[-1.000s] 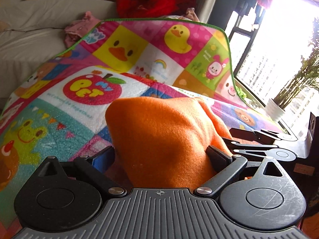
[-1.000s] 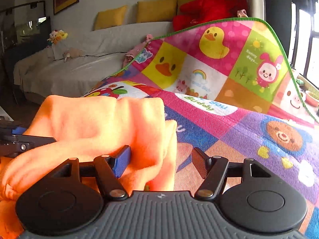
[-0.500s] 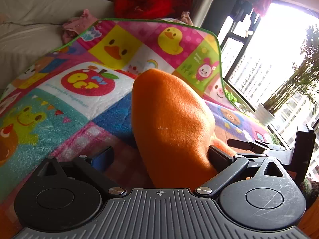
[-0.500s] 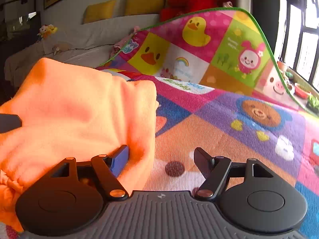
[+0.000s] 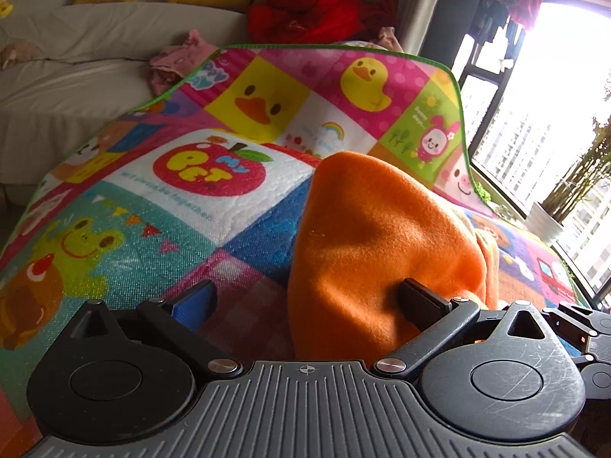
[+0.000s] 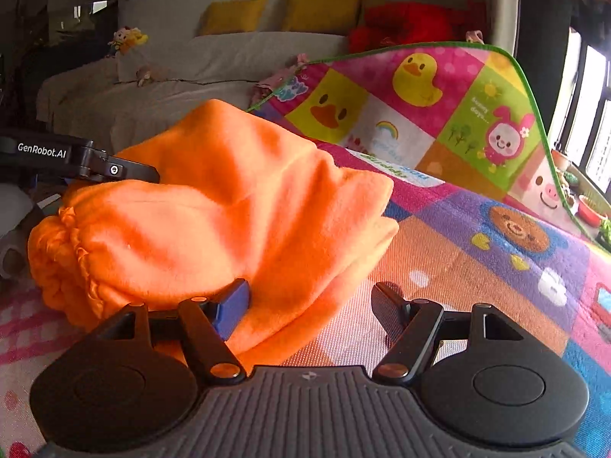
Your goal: Fold clothes
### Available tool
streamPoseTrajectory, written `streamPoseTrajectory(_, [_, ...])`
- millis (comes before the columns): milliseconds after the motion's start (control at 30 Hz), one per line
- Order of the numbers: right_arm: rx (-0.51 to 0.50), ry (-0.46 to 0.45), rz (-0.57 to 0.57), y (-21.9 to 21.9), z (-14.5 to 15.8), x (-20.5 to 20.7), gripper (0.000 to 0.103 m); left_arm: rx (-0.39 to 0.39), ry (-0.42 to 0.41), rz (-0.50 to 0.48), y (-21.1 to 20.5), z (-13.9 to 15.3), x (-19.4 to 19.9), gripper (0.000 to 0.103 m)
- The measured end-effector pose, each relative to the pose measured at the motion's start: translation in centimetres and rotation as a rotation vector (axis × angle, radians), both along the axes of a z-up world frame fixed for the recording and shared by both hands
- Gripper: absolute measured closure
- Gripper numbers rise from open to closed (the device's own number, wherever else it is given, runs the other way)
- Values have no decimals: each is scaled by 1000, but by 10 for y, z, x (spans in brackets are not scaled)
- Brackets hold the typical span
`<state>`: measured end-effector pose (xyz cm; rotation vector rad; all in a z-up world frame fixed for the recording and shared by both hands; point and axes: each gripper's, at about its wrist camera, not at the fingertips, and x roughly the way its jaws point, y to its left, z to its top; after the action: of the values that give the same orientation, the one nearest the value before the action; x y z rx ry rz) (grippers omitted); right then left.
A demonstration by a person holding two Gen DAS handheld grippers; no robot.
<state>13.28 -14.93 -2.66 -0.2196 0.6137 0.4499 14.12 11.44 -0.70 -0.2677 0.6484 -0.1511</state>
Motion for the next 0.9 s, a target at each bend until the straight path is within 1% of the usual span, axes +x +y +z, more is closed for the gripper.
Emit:
streamPoseTrajectory(67, [16,7,7,-6,5,2,30,-2,1,0,2,1,-3,0])
streamPoseTrajectory(133, [45,11,5,-15,12,3,23,0,-8,-2,1,3,-9,0])
streamPoseTrajectory(200, [72,-11,-3,-21,21,-1,20,-9,-16,-8,1,7,-16,0])
streamPoseTrajectory(267, [103,-38,-6,-25,30,-6,20,-12,-21,-14,-1,9,-20,0])
streamPoseTrajectory(300, [121,-40,7,-23,33,-7,18,-8,-20,-16,-2,9,-21,0])
streamPoseTrajectory(367, [158,-43,34,-20,37,-10,11,-1,-17,-17,-5,8,-20,0])
streamPoseTrajectory(400, [177,-44,48,-18,39,-11,6,2,-15,-17,-6,8,-20,0])
streamPoseTrajectory(500, [55,-2,56,6,18,-7,5,1,-12,-18,-5,8,-21,0])
streamPoseTrajectory(533, [44,5,51,11,11,-6,4,1,-11,-20,-5,10,-22,0])
streamPoseTrajectory(600, [53,9,33,12,8,-4,0,-2,-24,-30,-4,14,-28,0])
streamPoseTrajectory(733, [51,8,38,10,7,-5,0,-28,-46,-70,-4,21,-40,0])
streamPoseTrajectory(833, [51,5,38,10,7,-5,0,-35,-38,-112,-7,17,-43,0])
streamPoseTrajectory(900, [51,2,38,10,6,-6,0,-27,-22,-105,-9,12,-42,0])
